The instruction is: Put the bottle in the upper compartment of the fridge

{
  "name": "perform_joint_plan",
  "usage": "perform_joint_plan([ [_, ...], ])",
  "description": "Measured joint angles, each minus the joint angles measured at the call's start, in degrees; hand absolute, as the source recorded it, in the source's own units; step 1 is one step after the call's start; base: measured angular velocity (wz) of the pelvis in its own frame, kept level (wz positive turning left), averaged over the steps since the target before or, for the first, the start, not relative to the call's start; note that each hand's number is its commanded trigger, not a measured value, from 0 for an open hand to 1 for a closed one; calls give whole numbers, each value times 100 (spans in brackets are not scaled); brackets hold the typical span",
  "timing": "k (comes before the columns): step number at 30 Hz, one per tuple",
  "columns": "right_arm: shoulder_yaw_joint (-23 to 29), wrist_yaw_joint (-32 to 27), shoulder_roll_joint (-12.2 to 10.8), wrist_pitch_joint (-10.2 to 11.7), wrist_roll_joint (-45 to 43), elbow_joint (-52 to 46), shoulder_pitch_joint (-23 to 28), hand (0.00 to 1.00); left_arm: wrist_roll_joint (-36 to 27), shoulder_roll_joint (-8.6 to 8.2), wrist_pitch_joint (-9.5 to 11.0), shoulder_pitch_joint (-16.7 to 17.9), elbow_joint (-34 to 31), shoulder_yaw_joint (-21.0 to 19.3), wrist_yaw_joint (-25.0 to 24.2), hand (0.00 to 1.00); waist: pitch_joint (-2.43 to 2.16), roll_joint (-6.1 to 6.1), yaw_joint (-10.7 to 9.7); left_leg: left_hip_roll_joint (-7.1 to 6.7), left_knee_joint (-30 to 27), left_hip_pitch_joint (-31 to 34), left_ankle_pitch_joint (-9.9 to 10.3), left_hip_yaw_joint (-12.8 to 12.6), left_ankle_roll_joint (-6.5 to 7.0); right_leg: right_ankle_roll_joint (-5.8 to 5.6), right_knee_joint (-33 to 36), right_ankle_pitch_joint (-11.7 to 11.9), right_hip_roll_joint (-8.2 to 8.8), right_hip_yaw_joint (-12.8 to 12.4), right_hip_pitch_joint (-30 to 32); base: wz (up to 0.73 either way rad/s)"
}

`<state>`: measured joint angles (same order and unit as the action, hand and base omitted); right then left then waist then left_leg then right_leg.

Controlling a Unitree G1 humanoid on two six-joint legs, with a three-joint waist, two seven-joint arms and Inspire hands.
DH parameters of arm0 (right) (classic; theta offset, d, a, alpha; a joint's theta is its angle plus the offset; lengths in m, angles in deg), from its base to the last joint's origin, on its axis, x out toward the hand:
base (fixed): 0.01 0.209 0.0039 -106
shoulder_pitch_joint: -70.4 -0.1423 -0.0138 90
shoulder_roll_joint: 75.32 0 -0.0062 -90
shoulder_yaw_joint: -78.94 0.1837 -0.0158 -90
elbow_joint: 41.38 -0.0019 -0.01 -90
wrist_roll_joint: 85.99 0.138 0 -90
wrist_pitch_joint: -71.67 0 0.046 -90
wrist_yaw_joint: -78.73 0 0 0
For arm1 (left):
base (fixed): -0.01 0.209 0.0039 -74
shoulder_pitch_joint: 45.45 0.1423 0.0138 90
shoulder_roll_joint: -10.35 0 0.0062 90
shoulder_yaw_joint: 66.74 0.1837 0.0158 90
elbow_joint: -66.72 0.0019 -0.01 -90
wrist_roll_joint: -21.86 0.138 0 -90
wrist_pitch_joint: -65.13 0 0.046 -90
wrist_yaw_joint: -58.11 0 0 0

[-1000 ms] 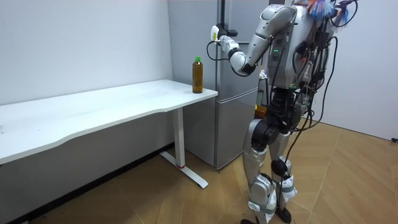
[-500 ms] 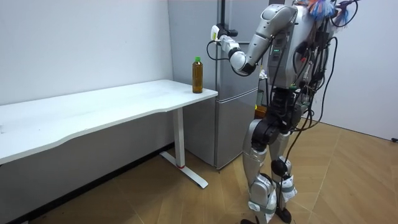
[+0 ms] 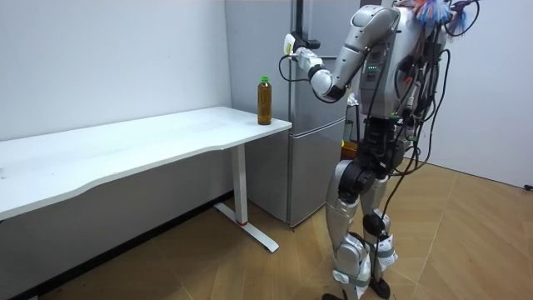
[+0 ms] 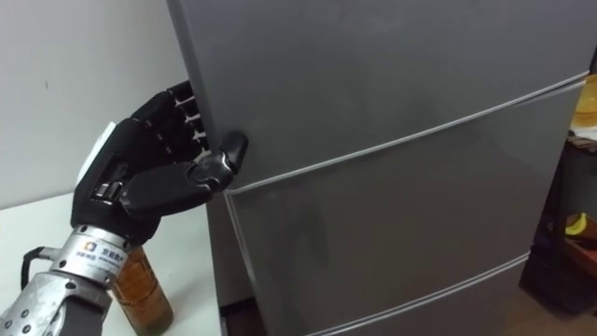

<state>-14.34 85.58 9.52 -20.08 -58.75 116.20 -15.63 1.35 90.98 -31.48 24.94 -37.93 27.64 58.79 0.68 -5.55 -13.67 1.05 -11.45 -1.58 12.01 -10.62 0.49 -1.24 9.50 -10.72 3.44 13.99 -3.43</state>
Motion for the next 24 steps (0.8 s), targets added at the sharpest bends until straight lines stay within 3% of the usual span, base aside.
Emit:
perform_joint_plan([
  [4,-3,12,6,60,16,11,9,0,-10,-31,71,25,-57,158,-36,75,-3,7,2,-34,-4,10,-19,9,32,-46,-77,19,27,43,-46,10],
  [7,-2,23,9,113,1,9,8,0,-54,-186,103,83,-92,270,-36,71,0,13,1,-56,4,19,-34,9,58,-81,-83,40,69,50,-46,2],
  [12,-7,29,7,178,3,15,10,0,-26,-202,271,100,-92,470,-35,72,-2,24,0,-84,10,47,-49,-5,83,-122,-81,65,108,39,-50,0],
  [24,-13,81,0,307,0,159,-15,0,-27,-272,365,159,-93,567,-43,67,-7,77,-1,-87,11,42,-51,-5,87,-122,-87,68,103,28,-46,0],
])
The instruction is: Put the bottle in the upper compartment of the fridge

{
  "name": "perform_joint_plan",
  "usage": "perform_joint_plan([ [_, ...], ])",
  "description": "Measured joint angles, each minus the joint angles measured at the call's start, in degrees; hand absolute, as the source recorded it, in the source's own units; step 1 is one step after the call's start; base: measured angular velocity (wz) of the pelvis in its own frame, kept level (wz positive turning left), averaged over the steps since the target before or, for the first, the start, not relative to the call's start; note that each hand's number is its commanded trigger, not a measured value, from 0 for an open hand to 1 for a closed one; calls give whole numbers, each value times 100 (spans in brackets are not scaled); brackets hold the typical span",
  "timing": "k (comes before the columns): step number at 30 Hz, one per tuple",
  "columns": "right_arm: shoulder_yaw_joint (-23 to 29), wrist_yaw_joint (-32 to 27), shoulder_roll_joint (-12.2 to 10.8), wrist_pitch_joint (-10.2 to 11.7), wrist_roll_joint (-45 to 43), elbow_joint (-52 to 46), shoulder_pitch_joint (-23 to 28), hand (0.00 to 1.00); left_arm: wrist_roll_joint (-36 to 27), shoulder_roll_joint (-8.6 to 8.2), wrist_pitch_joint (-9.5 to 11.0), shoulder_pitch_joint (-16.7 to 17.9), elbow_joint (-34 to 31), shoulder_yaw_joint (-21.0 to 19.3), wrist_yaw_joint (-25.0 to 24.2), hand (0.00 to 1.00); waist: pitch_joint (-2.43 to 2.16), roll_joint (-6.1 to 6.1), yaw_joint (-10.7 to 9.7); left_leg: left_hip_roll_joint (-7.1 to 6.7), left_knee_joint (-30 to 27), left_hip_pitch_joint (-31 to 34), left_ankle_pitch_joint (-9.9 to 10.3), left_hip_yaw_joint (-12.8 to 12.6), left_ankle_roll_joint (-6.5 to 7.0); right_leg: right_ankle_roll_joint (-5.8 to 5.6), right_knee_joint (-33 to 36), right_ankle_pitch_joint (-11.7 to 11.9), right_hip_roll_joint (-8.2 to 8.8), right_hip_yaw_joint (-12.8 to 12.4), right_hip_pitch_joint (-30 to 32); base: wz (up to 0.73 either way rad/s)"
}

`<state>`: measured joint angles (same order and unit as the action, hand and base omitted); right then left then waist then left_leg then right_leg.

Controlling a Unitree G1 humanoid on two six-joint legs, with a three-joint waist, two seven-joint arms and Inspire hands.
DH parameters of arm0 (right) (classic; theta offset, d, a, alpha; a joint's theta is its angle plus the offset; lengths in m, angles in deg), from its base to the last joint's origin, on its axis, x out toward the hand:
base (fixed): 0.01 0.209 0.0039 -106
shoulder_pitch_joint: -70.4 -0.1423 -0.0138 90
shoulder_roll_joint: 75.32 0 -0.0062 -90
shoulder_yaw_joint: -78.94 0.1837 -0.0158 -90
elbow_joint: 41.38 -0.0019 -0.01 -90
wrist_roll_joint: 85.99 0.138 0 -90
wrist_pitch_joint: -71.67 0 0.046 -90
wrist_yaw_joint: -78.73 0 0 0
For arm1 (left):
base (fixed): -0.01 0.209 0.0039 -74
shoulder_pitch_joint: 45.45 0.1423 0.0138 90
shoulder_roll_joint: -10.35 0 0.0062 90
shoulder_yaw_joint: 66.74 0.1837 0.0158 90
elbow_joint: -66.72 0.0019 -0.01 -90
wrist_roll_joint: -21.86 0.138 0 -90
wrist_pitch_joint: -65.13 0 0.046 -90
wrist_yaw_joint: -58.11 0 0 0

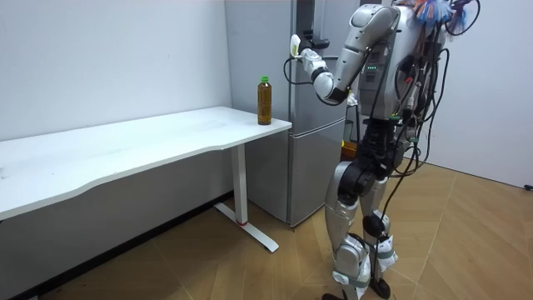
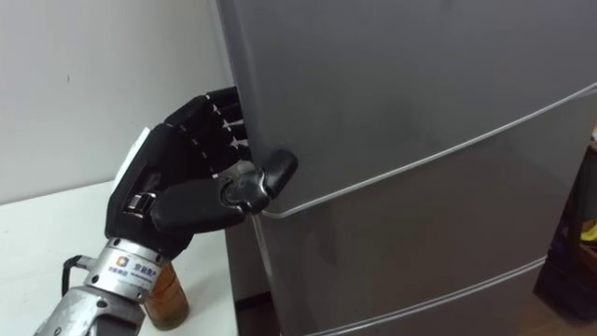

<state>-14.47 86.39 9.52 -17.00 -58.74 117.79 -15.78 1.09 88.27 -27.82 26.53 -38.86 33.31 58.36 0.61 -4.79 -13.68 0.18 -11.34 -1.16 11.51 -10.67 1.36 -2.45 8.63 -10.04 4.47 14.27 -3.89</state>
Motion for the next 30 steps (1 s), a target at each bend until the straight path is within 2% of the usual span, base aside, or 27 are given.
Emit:
perform_joint_plan([
  [2,-2,0,1,1,11,0,5,0,-1,6,14,5,0,27,0,65,-5,16,2,0,0,0,0,-4,0,0,0,0,0,1,-8,0],
  [4,-3,-1,1,1,29,-1,10,0,-2,6,35,12,0,45,0,51,-5,25,2,1,0,-1,0,-8,0,0,1,0,-1,0,-11,0],
  [5,-4,-1,1,1,38,-1,10,0,-35,6,37,12,0,50,0,5,-4,26,2,1,1,0,0,-10,0,1,2,1,-1,-1,-12,0],
  [6,-4,-1,1,2,43,-1,12,0,-111,8,47,24,0,80,0,0,-5,26,2,1,1,0,0,-11,0,1,2,1,-1,-1,-13,0],
  [13,-6,3,1,2,44,4,7,0,-122,167,194,27,-21,218,-200,0,-7,27,2,4,0,-1,0,-18,0,2,11,3,0,0,-23,0],
  [18,-5,29,2,4,8,23,2,0,-117,360,349,25,-200,658,-619,0,-7,28,-10,6,-4,-21,0,-39,1,16,15,12,-16,-33,-14,-2],
  [21,-4,56,10,4,1,23,4,0,-124,378,378,21,-316,896,-904,0,3,42,-11,22,-3,-43,1,-99,0,30,8,21,-45,-95,-1,-10],
  [24,14,56,21,4,5,40,7,0,-115,350,387,12,-386,1093,-1202,0,-30,-15,-46,39,-1,-70,1,-136,0,45,6,30,-66,-149,-24,-11],
  [28,14,67,17,5,0,56,-5,0,-223,351,343,12,-380,1260,-1662,0,-28,-19,-90,59,-2,-119,0,-169,-1,60,-3,33,-81,-170,-5,-5],
  [30,15,67,15,4,3,55,-3,0,-220,391,216,12,-369,1346,-1944,0,-26,-15,-102,62,-3,-120,0,-174,-1,64,0,30,-81,-172,9,0],
])
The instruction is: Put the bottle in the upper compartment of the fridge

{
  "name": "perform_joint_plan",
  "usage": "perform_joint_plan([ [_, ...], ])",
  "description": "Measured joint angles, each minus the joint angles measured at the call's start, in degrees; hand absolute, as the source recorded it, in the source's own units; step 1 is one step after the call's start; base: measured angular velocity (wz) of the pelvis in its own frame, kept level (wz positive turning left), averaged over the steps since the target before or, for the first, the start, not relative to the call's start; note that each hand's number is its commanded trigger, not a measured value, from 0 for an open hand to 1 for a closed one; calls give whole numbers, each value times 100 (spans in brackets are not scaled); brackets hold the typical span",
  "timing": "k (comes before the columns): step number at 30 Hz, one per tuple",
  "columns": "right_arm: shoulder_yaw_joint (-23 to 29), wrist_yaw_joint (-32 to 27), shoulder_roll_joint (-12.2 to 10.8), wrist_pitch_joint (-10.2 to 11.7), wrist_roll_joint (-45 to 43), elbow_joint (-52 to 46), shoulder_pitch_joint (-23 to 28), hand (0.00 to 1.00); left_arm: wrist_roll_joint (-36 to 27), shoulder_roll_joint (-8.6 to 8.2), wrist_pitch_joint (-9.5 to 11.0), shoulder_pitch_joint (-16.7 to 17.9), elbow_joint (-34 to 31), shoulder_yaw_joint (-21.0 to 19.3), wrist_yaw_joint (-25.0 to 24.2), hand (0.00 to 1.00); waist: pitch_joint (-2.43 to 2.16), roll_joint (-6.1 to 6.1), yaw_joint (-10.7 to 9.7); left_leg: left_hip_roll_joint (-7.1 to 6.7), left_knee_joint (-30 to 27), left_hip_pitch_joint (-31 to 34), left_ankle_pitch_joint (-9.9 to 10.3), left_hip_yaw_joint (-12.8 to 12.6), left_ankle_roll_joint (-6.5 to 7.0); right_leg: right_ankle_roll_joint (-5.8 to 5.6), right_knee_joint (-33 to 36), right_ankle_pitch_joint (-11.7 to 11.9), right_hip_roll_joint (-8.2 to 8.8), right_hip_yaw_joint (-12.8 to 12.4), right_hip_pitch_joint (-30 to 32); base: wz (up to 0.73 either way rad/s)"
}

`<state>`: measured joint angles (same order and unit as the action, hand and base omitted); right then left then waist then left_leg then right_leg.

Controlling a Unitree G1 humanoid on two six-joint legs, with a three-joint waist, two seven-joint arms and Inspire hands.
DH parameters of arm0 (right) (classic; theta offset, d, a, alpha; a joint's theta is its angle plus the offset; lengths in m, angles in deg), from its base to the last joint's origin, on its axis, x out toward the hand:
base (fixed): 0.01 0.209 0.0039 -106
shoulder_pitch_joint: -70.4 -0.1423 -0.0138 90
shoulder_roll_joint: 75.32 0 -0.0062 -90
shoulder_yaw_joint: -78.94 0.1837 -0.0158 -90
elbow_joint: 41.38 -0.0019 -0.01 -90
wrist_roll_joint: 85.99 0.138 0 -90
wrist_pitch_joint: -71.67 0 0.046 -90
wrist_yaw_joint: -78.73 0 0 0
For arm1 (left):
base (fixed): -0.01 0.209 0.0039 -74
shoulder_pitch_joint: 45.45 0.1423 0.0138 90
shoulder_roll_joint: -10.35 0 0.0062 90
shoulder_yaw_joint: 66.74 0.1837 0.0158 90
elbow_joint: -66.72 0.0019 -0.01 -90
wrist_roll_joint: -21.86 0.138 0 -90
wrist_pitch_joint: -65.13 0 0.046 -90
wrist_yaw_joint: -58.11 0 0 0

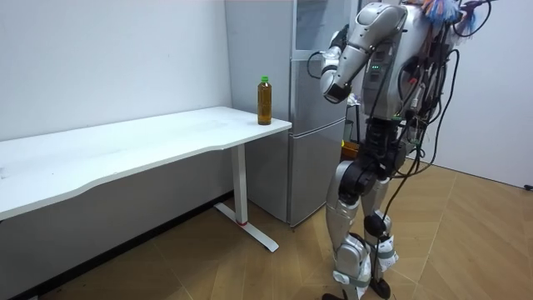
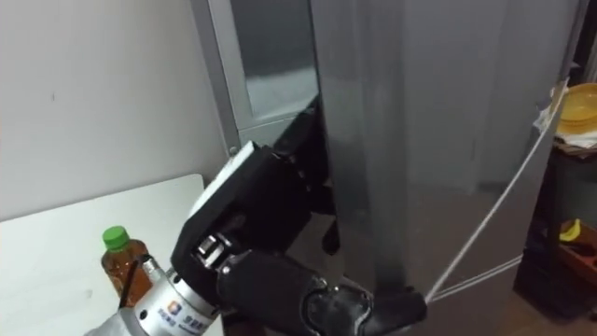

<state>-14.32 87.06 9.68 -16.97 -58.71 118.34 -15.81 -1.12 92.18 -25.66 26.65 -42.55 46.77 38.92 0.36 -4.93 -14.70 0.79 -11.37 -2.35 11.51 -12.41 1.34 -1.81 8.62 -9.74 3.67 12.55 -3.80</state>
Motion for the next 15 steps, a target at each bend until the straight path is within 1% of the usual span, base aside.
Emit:
perform_joint_plan([
  [1,0,0,-1,0,0,0,-1,0,1,37,-40,0,7,35,-62,0,0,0,-3,0,0,0,0,0,0,0,1,0,0,0,2,0],
  [2,0,0,-2,0,1,0,-2,0,2,99,-126,0,14,108,-183,0,1,2,-10,0,0,1,0,-1,0,0,2,0,0,-2,5,0],
  [6,-1,0,-24,-14,0,34,-53,0,7,113,-296,0,32,258,-458,0,12,17,-73,7,8,5,1,-4,0,4,5,3,-10,-64,28,-4],
  [8,0,0,-28,-14,1,34,-57,0,8,112,-320,0,32,262,-562,0,13,17,-82,18,8,32,1,-23,-1,14,8,10,-23,-100,74,-10],
  [11,-3,-4,-50,-15,11,36,-74,0,17,125,-401,0,35,264,-684,0,41,50,-86,28,7,32,-1,-37,-5,25,6,18,-39,-120,70,-4],
  [15,-3,-4,-62,-14,10,82,-93,0,17,184,-415,0,35,264,-772,0,65,68,-87,30,8,38,-3,-36,-7,27,-1,19,-43,-129,69,0],
])
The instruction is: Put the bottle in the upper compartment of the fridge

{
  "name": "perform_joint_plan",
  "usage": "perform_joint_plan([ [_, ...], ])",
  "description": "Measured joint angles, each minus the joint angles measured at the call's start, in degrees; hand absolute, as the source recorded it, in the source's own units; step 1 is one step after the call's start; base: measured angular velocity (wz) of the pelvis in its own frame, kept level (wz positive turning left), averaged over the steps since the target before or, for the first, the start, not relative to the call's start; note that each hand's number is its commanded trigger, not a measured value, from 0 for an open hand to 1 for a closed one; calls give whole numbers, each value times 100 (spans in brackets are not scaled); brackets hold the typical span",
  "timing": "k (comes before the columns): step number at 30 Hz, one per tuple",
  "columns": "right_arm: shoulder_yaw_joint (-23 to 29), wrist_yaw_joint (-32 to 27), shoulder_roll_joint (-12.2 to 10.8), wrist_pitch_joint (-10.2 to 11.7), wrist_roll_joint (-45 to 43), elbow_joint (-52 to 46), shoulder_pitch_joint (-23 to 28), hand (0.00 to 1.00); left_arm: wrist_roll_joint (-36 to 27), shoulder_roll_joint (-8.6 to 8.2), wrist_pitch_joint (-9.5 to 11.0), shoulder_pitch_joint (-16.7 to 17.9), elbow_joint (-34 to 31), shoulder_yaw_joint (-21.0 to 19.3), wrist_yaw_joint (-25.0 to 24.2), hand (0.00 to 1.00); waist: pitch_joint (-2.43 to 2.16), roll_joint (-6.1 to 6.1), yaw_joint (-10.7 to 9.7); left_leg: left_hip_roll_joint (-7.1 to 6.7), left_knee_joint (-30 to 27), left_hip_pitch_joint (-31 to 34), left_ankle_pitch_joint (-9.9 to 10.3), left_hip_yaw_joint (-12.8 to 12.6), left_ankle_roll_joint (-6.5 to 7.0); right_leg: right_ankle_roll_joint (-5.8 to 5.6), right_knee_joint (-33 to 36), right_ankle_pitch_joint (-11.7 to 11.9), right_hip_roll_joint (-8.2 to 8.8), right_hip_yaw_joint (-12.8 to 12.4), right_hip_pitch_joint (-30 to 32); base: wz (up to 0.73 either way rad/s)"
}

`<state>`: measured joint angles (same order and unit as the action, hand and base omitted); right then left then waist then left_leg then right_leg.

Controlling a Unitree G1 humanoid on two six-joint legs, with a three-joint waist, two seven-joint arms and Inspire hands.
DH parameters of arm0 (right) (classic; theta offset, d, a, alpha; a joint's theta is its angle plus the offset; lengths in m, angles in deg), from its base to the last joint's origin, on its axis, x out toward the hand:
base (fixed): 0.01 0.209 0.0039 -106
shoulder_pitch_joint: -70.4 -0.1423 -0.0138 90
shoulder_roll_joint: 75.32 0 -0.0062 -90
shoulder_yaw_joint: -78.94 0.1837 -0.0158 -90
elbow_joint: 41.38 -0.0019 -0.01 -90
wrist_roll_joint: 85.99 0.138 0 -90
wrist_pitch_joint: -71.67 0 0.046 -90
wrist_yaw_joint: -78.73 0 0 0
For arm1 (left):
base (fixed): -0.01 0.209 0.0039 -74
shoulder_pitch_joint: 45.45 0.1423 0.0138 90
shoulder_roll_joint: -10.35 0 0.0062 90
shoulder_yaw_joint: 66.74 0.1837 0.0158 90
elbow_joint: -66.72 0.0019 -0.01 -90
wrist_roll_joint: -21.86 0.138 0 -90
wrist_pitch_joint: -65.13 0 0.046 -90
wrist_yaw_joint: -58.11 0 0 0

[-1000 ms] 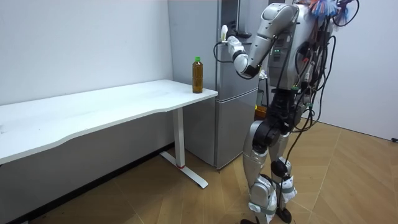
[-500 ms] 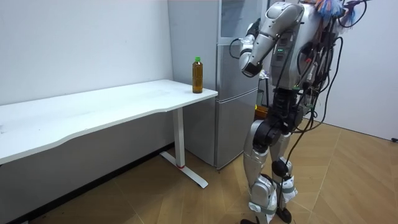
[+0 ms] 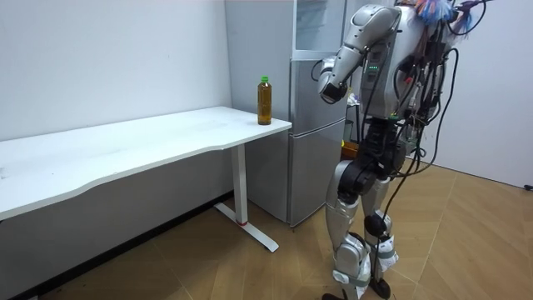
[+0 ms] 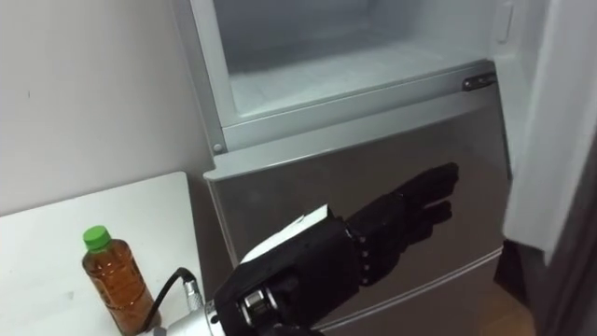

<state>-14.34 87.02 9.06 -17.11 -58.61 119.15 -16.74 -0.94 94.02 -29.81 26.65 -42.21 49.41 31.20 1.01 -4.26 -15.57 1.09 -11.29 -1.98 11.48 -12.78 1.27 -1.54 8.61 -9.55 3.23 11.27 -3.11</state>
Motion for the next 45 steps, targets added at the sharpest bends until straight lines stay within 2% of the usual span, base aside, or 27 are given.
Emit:
perform_joint_plan([
  [34,5,13,-15,13,0,77,-10,0,0,39,-4,-1,-1,-2,-232,0,1,0,1,14,-10,30,0,-18,-1,15,-30,9,-19,-9,11,0],
  [42,-9,44,8,10,142,129,-67,0,-1,-75,-4,-27,-1,98,-341,0,-30,-48,-35,15,-17,35,1,-17,-1,14,-12,9,-17,0,16,0],
  [45,-5,44,12,10,169,129,-55,0,-3,-216,-4,-34,-11,100,-354,0,-54,-84,-127,15,-16,26,1,-18,-2,14,-8,9,-16,-1,12,0],
])
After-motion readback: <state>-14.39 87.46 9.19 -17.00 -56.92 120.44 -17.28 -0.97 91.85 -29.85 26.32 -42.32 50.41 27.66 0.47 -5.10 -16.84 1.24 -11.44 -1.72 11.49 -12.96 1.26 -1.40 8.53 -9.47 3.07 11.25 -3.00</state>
